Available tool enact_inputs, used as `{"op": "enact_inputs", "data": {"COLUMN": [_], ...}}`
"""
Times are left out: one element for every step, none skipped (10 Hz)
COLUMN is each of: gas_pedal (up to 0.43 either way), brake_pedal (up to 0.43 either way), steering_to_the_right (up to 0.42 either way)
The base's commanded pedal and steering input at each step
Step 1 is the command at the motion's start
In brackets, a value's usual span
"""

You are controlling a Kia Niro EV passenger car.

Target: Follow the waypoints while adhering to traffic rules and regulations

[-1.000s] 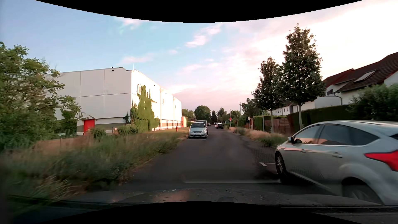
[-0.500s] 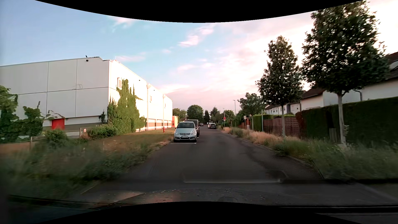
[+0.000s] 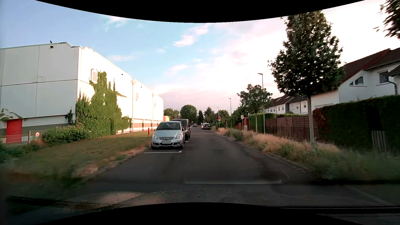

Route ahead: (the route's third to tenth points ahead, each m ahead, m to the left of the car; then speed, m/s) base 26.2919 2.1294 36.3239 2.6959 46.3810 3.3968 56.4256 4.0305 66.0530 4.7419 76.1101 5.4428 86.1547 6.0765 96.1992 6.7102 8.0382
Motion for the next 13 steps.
{"op": "enact_inputs", "data": {"gas_pedal": [0.008, 0.008, 0.008, 0.008, 0.008, 0.008, 0.008, 0.008, 0.008, 0.008, 0.008, 0.008, 0.008], "brake_pedal": [0.0, 0.0, 0.0, 0.0, 0.0, 0.0, 0.0, 0.0, 0.0, 0.0, 0.0, 0.0, 0.0], "steering_to_the_right": [0.017, 0.011, 0.008, 0.007, 0.004, -0.001, -0.007, -0.015, -0.02, -0.026, -0.032, -0.036, -0.039]}}
